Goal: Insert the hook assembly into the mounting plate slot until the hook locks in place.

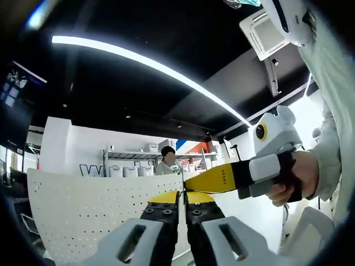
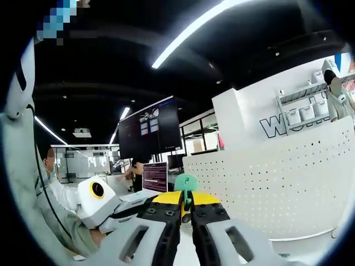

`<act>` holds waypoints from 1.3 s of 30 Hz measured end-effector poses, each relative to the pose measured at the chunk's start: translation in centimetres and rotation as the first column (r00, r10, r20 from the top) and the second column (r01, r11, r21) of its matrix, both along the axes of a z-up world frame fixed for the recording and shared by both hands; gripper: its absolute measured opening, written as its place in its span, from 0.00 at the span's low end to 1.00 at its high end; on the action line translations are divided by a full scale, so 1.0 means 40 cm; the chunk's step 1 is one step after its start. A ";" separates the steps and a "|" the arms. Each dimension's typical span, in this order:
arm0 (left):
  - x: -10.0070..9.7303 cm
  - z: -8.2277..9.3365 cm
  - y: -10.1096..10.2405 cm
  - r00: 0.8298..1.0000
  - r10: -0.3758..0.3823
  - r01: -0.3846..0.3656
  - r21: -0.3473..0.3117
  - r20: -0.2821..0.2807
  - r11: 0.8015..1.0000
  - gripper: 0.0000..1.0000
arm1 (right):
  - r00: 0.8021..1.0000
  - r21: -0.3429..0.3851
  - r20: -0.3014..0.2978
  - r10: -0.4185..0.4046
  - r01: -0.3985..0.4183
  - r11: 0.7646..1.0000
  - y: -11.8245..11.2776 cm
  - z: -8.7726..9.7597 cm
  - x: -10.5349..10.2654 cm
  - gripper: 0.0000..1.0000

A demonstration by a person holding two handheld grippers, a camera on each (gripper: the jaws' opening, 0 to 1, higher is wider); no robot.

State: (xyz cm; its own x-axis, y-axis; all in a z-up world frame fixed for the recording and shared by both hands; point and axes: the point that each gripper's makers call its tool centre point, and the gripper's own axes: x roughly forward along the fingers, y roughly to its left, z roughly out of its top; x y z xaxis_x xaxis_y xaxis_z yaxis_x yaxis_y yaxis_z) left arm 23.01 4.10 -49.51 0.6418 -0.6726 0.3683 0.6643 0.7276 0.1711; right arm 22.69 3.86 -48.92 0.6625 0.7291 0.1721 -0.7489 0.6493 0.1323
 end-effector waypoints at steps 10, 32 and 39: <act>0.001 -0.005 0.000 1.000 -0.005 0.005 -0.009 -0.015 1.000 0.04 | 0.999 -0.039 0.051 -0.014 0.015 0.999 0.004 0.000 -0.006 0.01; 0.018 -0.043 0.003 0.997 0.015 -0.013 0.024 -0.072 1.000 0.12 | 0.998 -0.058 0.053 -0.043 0.046 0.997 -0.010 -0.008 0.014 0.01; 0.028 -0.066 0.017 0.994 0.045 -0.041 0.037 -0.097 0.998 0.22 | 0.998 -0.053 0.022 -0.062 0.063 0.997 -0.022 -0.031 0.032 0.01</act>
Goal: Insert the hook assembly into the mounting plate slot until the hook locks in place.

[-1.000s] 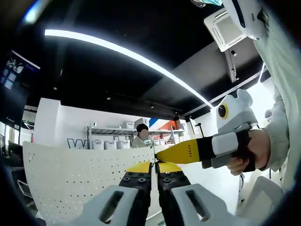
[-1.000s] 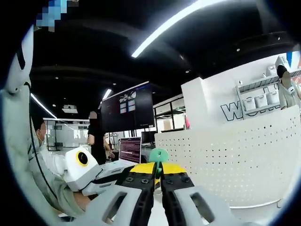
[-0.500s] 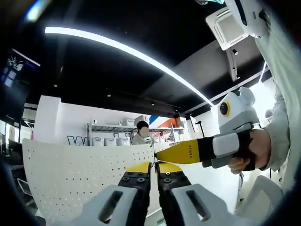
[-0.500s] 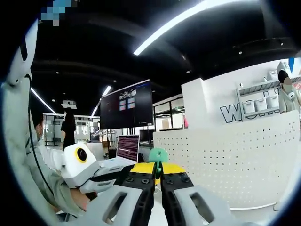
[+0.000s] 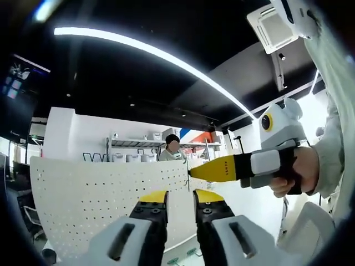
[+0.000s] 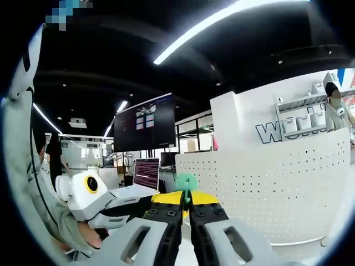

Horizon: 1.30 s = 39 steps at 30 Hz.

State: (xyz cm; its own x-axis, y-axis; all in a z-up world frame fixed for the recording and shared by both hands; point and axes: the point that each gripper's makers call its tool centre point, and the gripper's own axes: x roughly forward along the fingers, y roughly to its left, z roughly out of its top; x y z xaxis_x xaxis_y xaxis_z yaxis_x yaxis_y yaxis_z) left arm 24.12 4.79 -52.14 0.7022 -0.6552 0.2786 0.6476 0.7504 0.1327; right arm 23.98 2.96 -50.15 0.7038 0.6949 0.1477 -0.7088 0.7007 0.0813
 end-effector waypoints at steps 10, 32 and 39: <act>0.014 -0.054 0.051 0.995 0.089 -0.088 0.022 -0.037 0.996 0.33 | 0.996 -0.020 -0.028 -0.079 0.079 0.997 -0.043 -0.039 0.034 0.01; 0.005 -0.142 0.057 0.991 0.107 -0.104 0.037 -0.083 0.994 0.52 | 0.951 -0.062 0.023 -0.308 0.309 0.949 -0.142 0.013 0.191 0.01; -0.005 -0.139 0.043 0.995 0.081 -0.079 0.038 -0.061 0.996 0.51 | 0.937 -0.105 0.032 -0.347 0.348 0.931 -0.125 0.013 0.252 0.01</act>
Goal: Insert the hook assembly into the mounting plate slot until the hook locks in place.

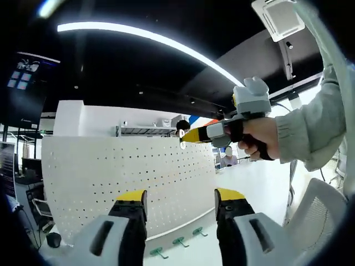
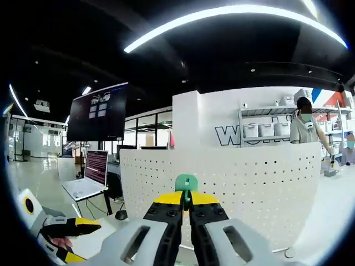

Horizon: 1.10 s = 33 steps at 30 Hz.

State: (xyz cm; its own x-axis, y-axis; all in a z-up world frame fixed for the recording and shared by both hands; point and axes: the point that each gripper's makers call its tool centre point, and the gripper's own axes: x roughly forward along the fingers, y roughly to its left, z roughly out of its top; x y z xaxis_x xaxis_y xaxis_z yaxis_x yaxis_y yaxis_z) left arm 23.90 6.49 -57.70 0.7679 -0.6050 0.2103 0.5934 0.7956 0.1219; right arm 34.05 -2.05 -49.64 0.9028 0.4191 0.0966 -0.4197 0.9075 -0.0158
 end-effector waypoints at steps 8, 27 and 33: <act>-0.001 -0.002 -0.003 1.000 -0.023 0.023 -0.022 -0.008 1.000 0.50 | 0.999 -0.015 0.006 -0.054 0.054 0.998 0.019 0.017 0.078 0.01; 0.020 -0.020 0.018 0.997 -0.011 0.005 -0.073 -0.075 0.997 0.52 | 0.986 -0.070 0.031 -0.161 0.163 0.984 0.064 0.019 0.236 0.01; 0.025 -0.025 0.023 0.996 -0.013 0.005 -0.087 -0.092 0.996 0.52 | 0.984 -0.047 0.024 -0.174 0.175 0.983 0.084 0.023 0.280 0.01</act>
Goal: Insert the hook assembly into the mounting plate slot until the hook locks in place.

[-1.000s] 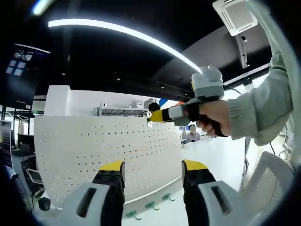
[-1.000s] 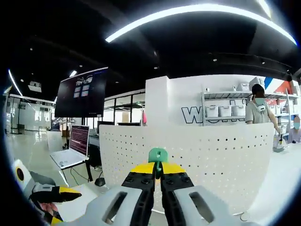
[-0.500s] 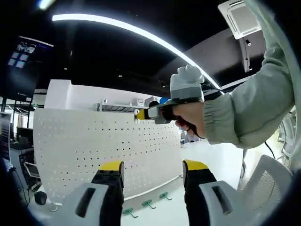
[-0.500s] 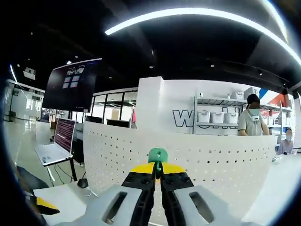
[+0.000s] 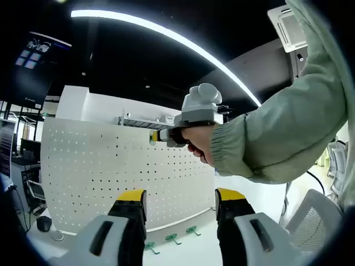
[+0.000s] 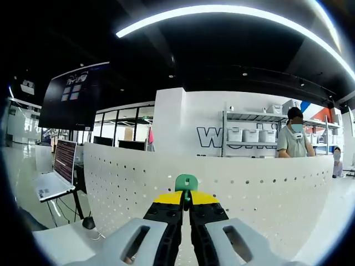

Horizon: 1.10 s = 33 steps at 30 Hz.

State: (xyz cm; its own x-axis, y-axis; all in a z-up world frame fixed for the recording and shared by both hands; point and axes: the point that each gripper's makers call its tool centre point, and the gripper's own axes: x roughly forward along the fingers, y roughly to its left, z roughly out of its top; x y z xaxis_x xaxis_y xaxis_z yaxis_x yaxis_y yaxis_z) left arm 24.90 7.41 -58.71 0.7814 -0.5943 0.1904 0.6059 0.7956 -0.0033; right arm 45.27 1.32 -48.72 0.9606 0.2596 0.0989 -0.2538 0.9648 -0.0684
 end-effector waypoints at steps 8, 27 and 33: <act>0.001 0.000 0.000 1.000 -0.003 0.003 -0.010 -0.005 1.000 0.51 | 0.999 0.013 -0.024 -0.035 0.036 0.999 -0.015 -0.014 0.049 0.01; 0.000 0.002 -0.001 1.000 -0.010 0.010 -0.021 -0.005 1.000 0.51 | 0.994 0.004 -0.054 -0.093 0.093 0.996 -0.031 -0.034 0.115 0.01; -0.002 0.004 -0.004 1.000 -0.017 0.017 -0.023 -0.002 1.000 0.51 | 0.994 -0.012 -0.046 -0.098 0.098 0.995 -0.028 -0.033 0.120 0.01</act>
State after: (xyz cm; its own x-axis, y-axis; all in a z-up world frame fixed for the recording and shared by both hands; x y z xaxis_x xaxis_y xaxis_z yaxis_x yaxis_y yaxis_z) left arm 24.82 7.25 -58.54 0.7716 -0.6029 0.2027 0.6193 0.7848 -0.0231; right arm 50.05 0.20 -50.04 0.9850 0.1646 0.0516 -0.1610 0.9846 -0.0680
